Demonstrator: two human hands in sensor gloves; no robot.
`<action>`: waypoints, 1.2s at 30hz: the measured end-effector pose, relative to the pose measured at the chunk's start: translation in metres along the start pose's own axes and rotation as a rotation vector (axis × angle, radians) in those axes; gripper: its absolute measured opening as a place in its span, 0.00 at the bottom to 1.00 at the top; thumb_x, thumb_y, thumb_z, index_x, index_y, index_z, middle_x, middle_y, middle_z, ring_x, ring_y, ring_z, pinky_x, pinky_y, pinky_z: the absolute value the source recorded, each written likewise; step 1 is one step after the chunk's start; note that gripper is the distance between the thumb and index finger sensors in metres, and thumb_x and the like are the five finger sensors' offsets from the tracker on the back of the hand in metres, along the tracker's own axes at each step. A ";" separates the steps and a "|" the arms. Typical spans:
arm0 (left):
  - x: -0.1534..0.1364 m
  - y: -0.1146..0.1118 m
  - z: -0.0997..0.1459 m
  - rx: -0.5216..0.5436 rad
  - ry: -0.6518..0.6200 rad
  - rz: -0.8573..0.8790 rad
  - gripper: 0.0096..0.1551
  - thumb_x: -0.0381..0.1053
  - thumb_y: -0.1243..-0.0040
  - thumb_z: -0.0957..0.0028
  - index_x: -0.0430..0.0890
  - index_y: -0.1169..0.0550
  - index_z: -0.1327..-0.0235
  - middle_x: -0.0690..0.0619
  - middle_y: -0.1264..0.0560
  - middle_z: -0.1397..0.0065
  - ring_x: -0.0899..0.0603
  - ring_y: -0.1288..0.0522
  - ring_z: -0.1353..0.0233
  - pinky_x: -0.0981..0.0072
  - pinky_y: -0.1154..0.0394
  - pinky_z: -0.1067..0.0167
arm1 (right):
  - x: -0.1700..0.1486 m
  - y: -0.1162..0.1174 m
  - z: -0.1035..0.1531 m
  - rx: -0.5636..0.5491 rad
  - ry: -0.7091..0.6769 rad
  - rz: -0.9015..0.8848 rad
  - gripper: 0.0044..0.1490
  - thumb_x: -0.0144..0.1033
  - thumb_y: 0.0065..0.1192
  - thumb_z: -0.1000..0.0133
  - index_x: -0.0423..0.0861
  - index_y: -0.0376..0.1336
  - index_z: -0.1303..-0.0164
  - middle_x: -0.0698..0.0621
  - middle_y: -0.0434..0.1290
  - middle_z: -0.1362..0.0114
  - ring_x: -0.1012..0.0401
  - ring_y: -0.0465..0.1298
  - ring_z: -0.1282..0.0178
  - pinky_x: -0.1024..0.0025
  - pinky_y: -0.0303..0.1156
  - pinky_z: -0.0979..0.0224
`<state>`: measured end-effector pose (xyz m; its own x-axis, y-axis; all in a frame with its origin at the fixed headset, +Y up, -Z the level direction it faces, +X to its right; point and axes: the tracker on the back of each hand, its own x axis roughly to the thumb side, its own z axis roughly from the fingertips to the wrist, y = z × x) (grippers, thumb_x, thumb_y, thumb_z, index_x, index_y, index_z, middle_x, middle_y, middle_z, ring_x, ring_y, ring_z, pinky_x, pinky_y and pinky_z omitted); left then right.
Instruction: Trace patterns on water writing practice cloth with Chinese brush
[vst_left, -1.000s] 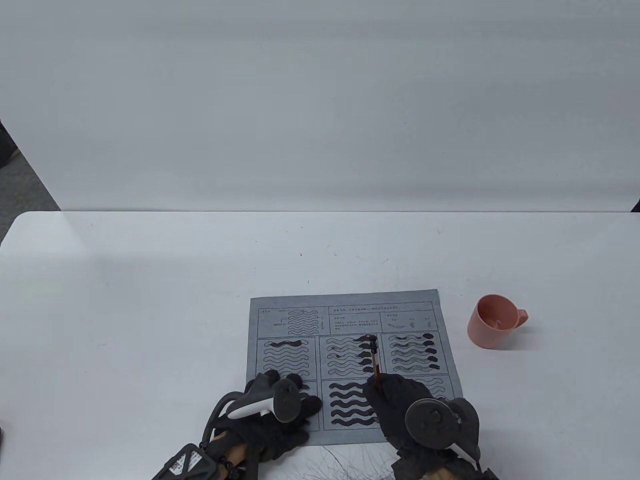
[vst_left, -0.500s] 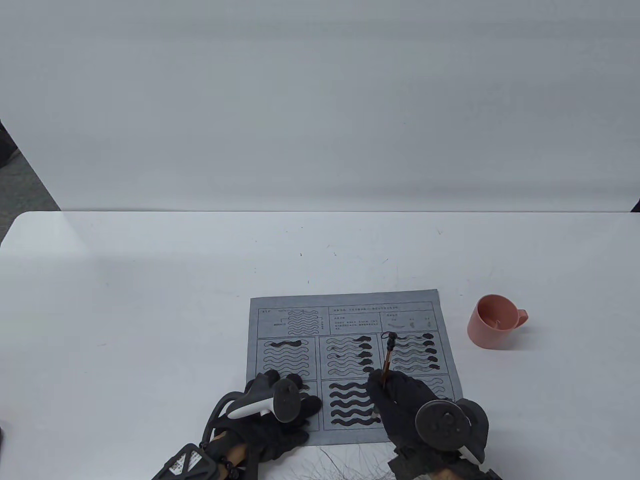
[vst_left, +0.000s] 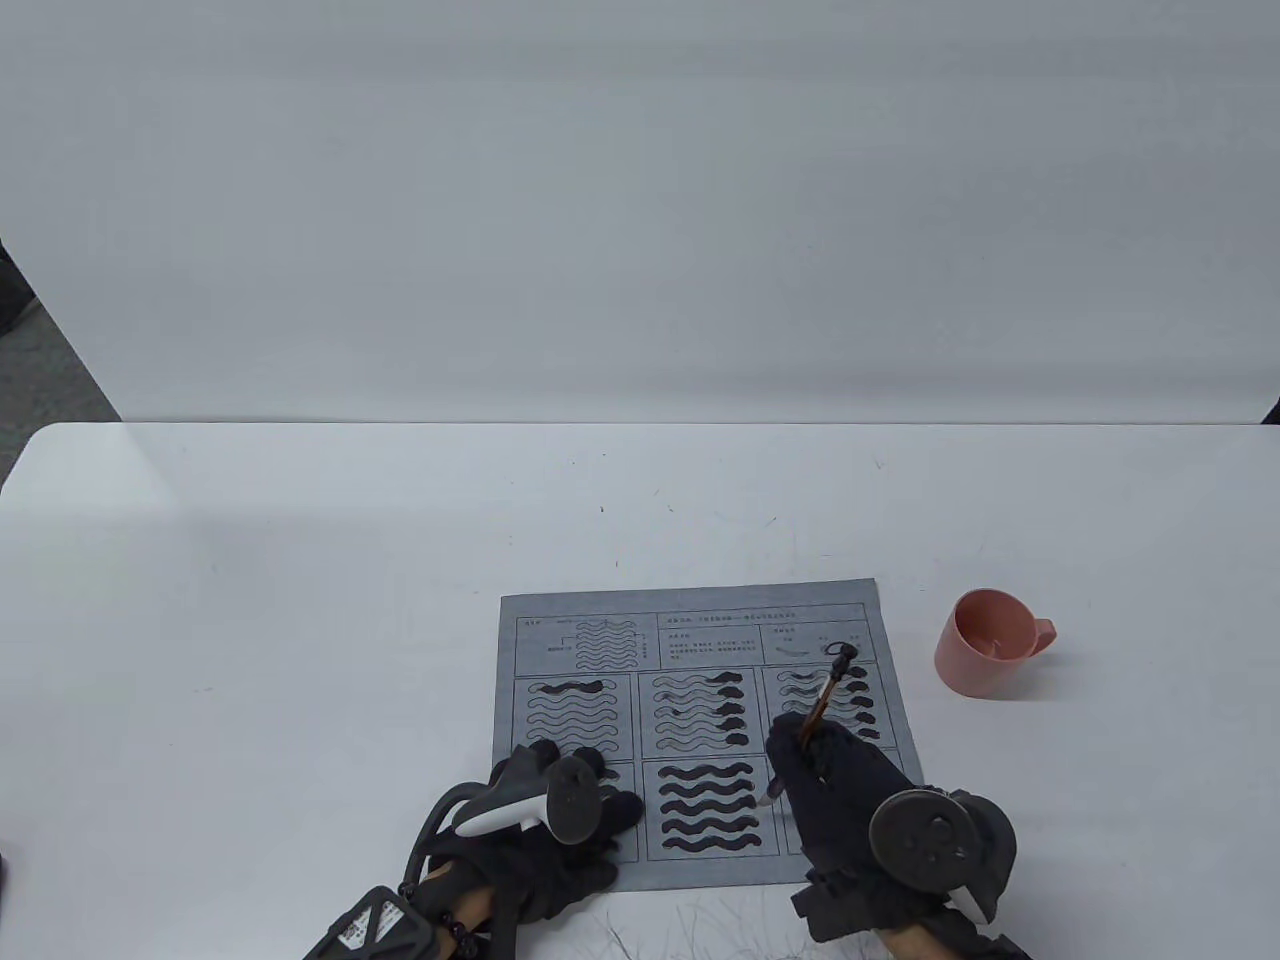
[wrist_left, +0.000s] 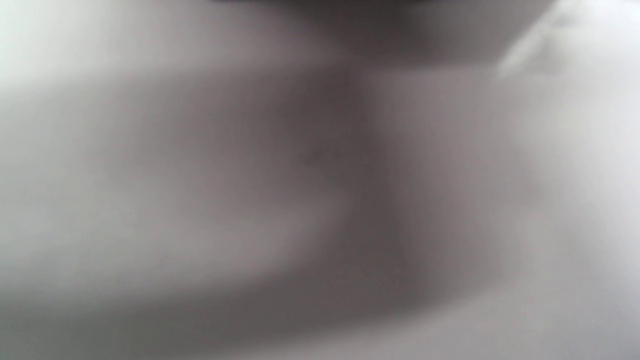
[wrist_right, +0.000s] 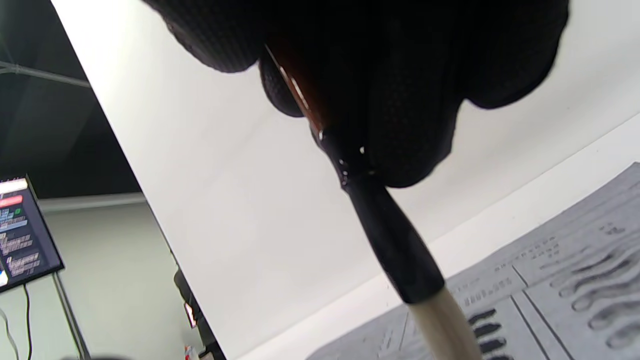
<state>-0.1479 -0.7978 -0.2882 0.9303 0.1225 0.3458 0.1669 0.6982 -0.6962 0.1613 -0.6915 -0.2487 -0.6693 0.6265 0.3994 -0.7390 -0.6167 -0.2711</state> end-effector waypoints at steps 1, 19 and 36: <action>0.000 0.000 0.000 0.000 0.000 0.000 0.42 0.74 0.66 0.52 0.86 0.73 0.39 0.67 0.88 0.28 0.40 0.90 0.27 0.38 0.83 0.31 | -0.002 -0.003 -0.001 -0.013 0.013 -0.021 0.24 0.44 0.56 0.38 0.40 0.70 0.43 0.42 0.82 0.43 0.49 0.85 0.52 0.40 0.75 0.40; -0.004 0.004 0.000 -0.007 -0.019 0.025 0.42 0.72 0.61 0.50 0.86 0.69 0.37 0.68 0.86 0.27 0.41 0.90 0.26 0.39 0.83 0.31 | -0.078 -0.126 0.003 -0.611 0.166 -0.044 0.24 0.43 0.54 0.38 0.41 0.68 0.41 0.42 0.81 0.40 0.49 0.85 0.48 0.40 0.74 0.38; -0.004 0.004 -0.001 -0.005 -0.021 0.028 0.42 0.73 0.62 0.51 0.86 0.70 0.37 0.69 0.87 0.27 0.42 0.90 0.27 0.39 0.83 0.31 | -0.146 -0.091 -0.004 -0.516 0.453 -0.005 0.31 0.45 0.48 0.40 0.41 0.66 0.34 0.39 0.69 0.22 0.39 0.72 0.27 0.35 0.64 0.29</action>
<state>-0.1509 -0.7962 -0.2924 0.9277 0.1567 0.3389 0.1422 0.6908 -0.7089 0.3264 -0.7249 -0.2857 -0.5488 0.8355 0.0260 -0.6083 -0.3779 -0.6980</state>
